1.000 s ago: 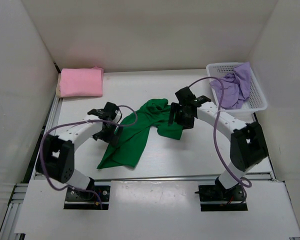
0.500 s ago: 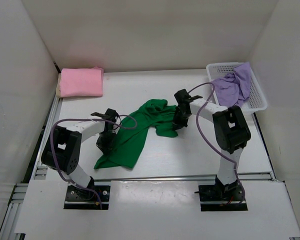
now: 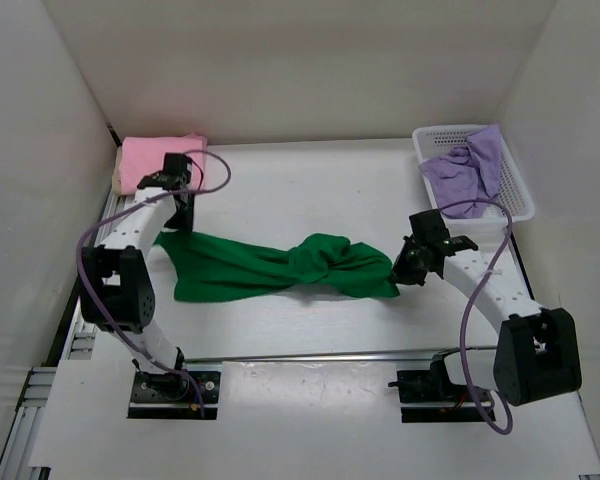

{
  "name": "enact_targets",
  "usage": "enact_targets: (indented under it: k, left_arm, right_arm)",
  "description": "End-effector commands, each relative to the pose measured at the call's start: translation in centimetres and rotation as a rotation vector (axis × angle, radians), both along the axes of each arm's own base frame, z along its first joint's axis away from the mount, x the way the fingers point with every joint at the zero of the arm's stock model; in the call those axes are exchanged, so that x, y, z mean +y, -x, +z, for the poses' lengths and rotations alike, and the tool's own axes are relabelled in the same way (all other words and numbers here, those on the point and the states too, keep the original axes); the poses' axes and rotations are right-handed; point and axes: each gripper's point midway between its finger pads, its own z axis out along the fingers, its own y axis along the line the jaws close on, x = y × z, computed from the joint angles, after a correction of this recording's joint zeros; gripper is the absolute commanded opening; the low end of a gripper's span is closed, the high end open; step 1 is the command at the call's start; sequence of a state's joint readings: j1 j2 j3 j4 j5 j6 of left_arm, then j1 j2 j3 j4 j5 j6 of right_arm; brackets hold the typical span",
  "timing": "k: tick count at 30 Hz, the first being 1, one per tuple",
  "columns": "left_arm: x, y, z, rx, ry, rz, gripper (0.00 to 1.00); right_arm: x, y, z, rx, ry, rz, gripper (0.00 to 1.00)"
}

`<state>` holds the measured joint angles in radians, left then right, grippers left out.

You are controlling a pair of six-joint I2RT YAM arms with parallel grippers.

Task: Fold and stack the t-shirts
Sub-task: Move the tshirt to the center of the board, then flatten out the tshirt

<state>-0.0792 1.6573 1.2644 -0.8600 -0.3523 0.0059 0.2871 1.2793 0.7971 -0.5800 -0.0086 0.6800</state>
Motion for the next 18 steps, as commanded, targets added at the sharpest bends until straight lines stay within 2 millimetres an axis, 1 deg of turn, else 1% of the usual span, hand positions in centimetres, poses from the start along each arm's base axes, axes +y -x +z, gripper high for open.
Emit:
enact_targets:
  k: [1, 2, 3, 4, 5, 6, 7, 8, 9, 10, 11, 12, 13, 14, 15, 16, 17, 18]
  left_arm:
    - [1.7, -4.5, 4.2, -0.148, -0.079, 0.059, 0.79]
    - [1.7, -4.7, 4.9, -0.154, -0.079, 0.060, 0.83]
    - [1.4, -4.2, 4.8, -0.128, -0.062, 0.050, 0.85]
    - [1.1, -3.5, 4.4, -0.108, -0.043, 0.040, 0.85]
    - [0.8, -2.7, 4.4, -0.111, -0.008, 0.034, 0.85]
    - [0.7, -0.9, 2.7, -0.058, 0.000, 0.029, 0.85]
    - [0.5, 0.0, 2.0, -0.036, 0.017, 0.021, 0.83]
    - [-0.4, 0.7, 1.6, -0.026, 0.069, 0.000, 0.82]
    - [-0.6, 1.9, 0.1, 0.020, 0.098, 0.001, 0.76]
    - [-1.0, 2.4, -0.5, 0.037, 0.123, -0.008, 0.73]
    - [-1.5, 2.7, -1.2, 0.062, 0.150, -0.016, 0.68]
    - [-1.5, 2.7, -1.7, 0.079, 0.149, -0.015, 0.61]
    - [-1.0, 2.8, -2.3, 0.097, 0.137, 0.000, 0.43]
    - [-0.8, 3.0, -3.5, 0.139, 0.123, 0.007, 0.38]
    - [-0.5, 3.3, -4.0, 0.166, 0.122, 0.018, 0.38]
    - [-1.0, 3.1, -4.4, 0.175, 0.151, 0.010, 0.38]
    - [-1.6, 2.9, -4.5, 0.177, 0.185, 0.000, 0.43]
    - [-3.0, 3.0, -5.2, 0.199, 0.258, -0.018, 0.44]
  right_arm:
    - [0.2, 1.5, -0.8, 0.030, -0.028, 0.062, 0.00]
    - [0.9, 1.9, -0.7, 0.033, -0.036, 0.091, 0.00]
    - [1.3, 2.1, -0.7, 0.035, -0.044, 0.105, 0.00]
    - [1.5, 2.2, -0.7, 0.036, -0.044, 0.114, 0.00]
    - [2.1, 2.5, -0.9, 0.052, -0.053, 0.123, 0.00]
    - [2.5, 2.1, -0.5, 0.030, -0.060, 0.133, 0.00]
    - [2.7, 2.2, -0.4, 0.033, -0.063, 0.133, 0.00]
    - [3.0, 2.1, -0.6, 0.033, -0.063, 0.142, 0.00]
    - [3.3, 2.0, -0.6, 0.035, -0.059, 0.142, 0.00]
    - [3.4, 1.8, -0.6, 0.027, -0.061, 0.143, 0.00]
    - [3.4, 2.0, -1.2, 0.047, -0.046, 0.147, 0.00]
    - [3.5, 1.8, -1.2, 0.047, -0.046, 0.147, 0.00]
    - [3.5, 1.8, -1.4, 0.056, -0.043, 0.147, 0.00]
    - [3.6, 1.6, -1.3, 0.055, -0.043, 0.147, 0.00]
    - [3.8, 1.8, -1.6, 0.066, -0.039, 0.156, 0.00]
    - [3.7, 1.8, -1.8, 0.077, -0.036, 0.155, 0.00]
    - [3.8, 1.6, -1.6, 0.066, -0.035, 0.165, 0.00]
    - [3.8, 1.6, -1.9, 0.076, -0.032, 0.165, 0.00]
